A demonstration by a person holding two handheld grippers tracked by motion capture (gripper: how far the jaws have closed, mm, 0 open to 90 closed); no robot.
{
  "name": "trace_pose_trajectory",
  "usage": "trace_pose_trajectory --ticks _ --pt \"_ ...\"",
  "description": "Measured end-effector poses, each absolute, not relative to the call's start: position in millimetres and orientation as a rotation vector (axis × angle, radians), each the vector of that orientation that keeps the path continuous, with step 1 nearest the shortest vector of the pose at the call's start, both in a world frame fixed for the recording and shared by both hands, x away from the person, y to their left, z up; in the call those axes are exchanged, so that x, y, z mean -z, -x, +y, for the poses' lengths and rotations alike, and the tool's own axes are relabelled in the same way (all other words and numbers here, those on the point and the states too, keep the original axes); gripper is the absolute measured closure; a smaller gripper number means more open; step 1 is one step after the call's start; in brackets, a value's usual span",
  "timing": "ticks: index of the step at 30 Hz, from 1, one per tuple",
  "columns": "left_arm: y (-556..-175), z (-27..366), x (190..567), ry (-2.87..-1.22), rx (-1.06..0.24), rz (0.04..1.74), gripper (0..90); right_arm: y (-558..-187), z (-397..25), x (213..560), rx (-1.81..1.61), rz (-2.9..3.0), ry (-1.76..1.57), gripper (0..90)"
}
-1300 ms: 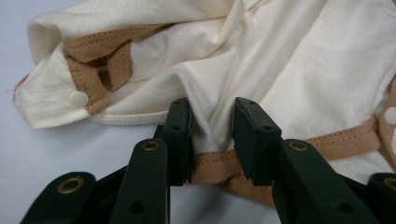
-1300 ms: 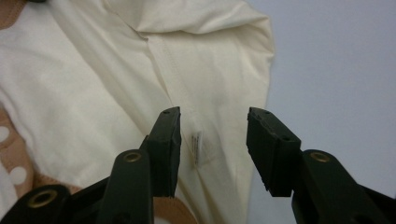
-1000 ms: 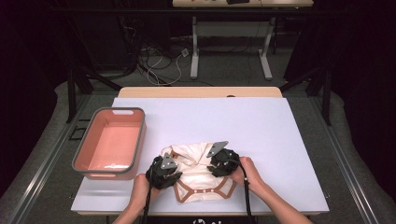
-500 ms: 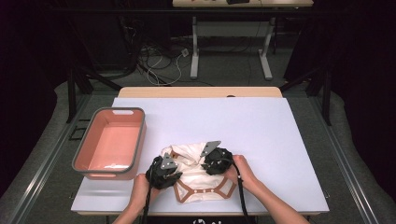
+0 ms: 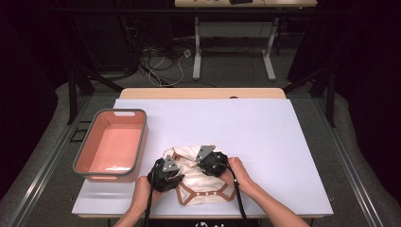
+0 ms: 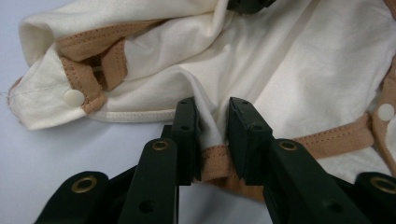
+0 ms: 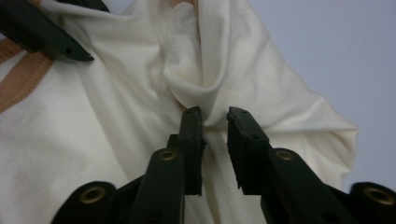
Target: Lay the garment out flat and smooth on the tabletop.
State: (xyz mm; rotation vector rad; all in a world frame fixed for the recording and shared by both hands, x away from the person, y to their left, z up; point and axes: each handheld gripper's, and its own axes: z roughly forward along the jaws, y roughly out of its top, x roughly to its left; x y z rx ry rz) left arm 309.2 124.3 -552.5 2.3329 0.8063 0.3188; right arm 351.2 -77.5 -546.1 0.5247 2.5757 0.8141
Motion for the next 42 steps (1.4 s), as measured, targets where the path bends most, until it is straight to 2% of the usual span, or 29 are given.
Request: trace_pose_trajectory --ticks 4,20,23,24,25,34,38,42 --pt "-308.9 124.0 552.5 -2.334 -0.322 0.8 73.7 -354.0 -76.6 546.4 -0.844 2.55 -0.559 87.4" --pt "-308.6 125.1 552.8 -2.334 -0.323 0.793 73.4 -382.3 -74.6 543.3 -0.848 2.473 -0.734 87.4" --pt "-308.7 125.5 552.9 -2.333 -0.321 0.791 73.1 -383.6 -76.8 545.4 -0.839 2.498 -0.762 83.2" --pt "-308.7 125.5 552.9 -2.332 -0.321 0.791 73.1 -381.4 -79.8 544.7 -0.843 2.51 -0.754 76.7" --pt "-308.7 125.6 553.0 -2.332 -0.321 0.791 73.1 -379.3 -81.4 544.2 -0.855 2.516 -0.759 74.0" --pt "-308.6 124.7 552.7 -2.335 -0.325 0.795 72.1 -360.5 -95.4 542.4 -0.864 2.614 -0.681 58.5" --pt "-308.8 124.9 552.6 -2.336 -0.325 0.796 71.6 -360.3 -96.9 543.7 -0.851 2.61 -0.677 63.0" --pt "-308.9 125.3 552.6 -2.336 -0.322 0.792 72.1 -361.5 -95.8 548.6 -0.839 2.614 -0.665 77.5"
